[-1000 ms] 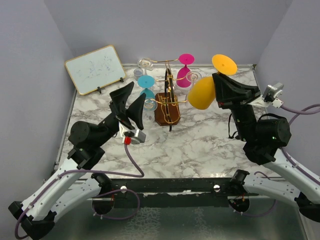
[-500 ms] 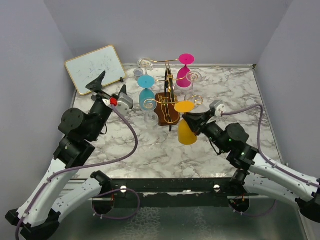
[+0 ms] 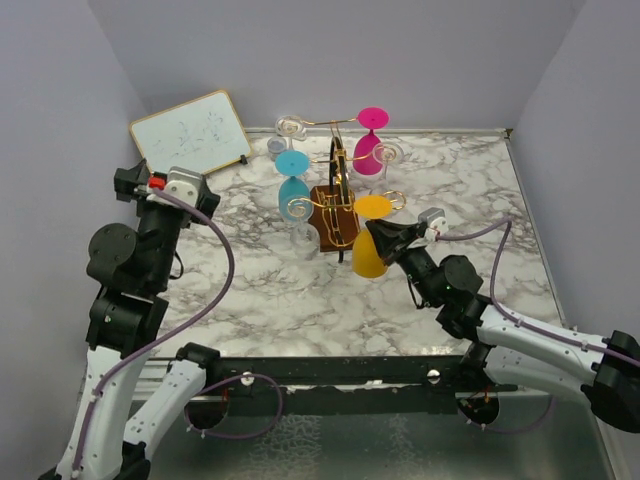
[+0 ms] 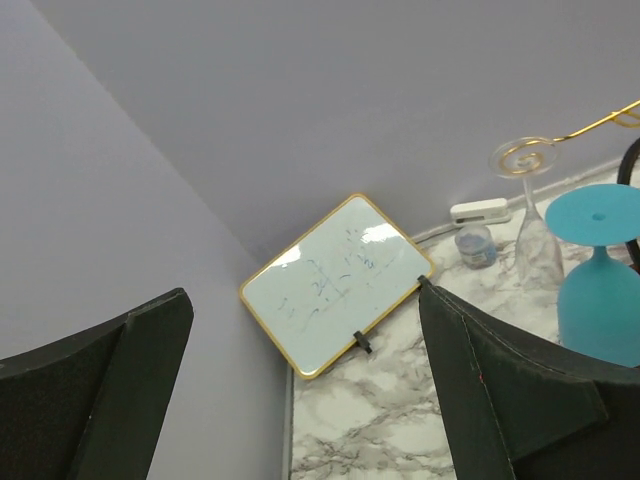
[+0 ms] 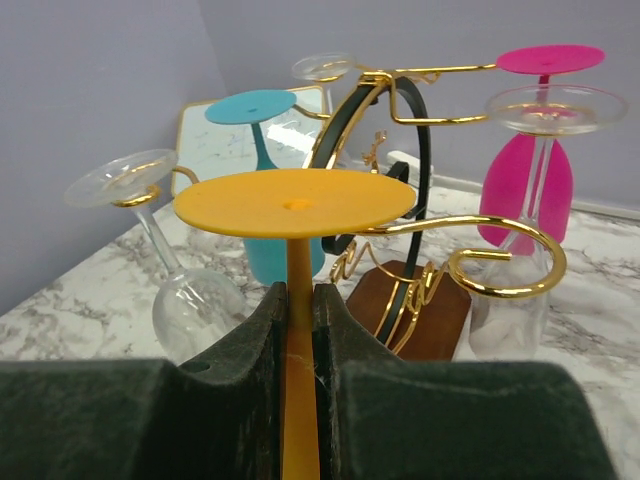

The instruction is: Place the wine glass upside down on the wine glass rack

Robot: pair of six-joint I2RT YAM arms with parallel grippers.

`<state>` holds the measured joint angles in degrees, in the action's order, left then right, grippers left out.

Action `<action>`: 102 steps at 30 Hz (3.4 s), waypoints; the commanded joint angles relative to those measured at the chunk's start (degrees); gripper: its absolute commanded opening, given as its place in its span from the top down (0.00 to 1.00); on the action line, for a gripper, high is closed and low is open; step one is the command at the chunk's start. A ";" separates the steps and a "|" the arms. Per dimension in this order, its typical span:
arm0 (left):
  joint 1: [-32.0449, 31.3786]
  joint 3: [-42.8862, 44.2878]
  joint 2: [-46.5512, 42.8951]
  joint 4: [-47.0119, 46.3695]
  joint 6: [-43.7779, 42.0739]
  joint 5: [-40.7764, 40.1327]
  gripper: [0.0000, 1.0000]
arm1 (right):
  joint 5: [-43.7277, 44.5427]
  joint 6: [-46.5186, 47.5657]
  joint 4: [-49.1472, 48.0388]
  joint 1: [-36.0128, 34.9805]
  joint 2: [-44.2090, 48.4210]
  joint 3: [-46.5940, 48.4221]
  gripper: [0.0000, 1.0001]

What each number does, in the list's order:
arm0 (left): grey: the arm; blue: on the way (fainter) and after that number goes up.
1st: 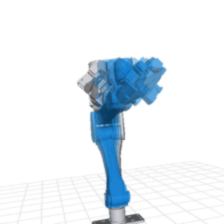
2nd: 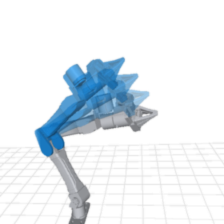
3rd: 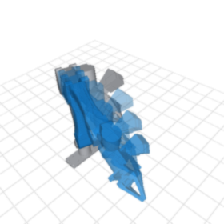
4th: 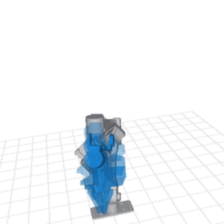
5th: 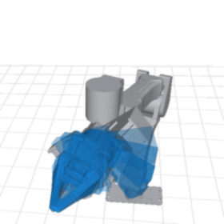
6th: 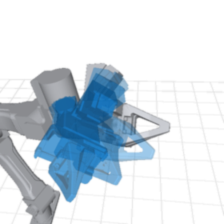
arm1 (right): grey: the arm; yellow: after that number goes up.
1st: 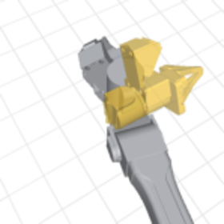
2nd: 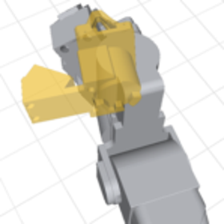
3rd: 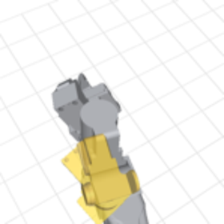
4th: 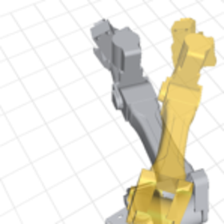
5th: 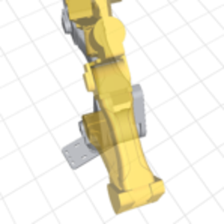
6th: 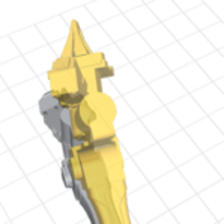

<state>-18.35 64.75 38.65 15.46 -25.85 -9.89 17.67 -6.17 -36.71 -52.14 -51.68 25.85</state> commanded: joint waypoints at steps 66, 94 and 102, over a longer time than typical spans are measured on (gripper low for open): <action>12.24 -2.12 2.63 12.20 14.25 6.93 0.01 | 31.28 7.72 -37.91 1.10 -24.60 -2.60 0.99; 12.55 -3.23 2.39 11.94 14.10 7.52 0.01 | 33.16 6.92 -35.45 1.34 -17.93 -7.48 0.99; 12.90 -4.01 1.98 11.59 14.68 7.90 0.01 | 36.24 7.64 -42.81 1.38 -20.30 -9.02 0.99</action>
<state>-5.96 61.49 41.45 27.97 -11.49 -2.83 47.20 0.23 -72.62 -51.03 -70.81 19.00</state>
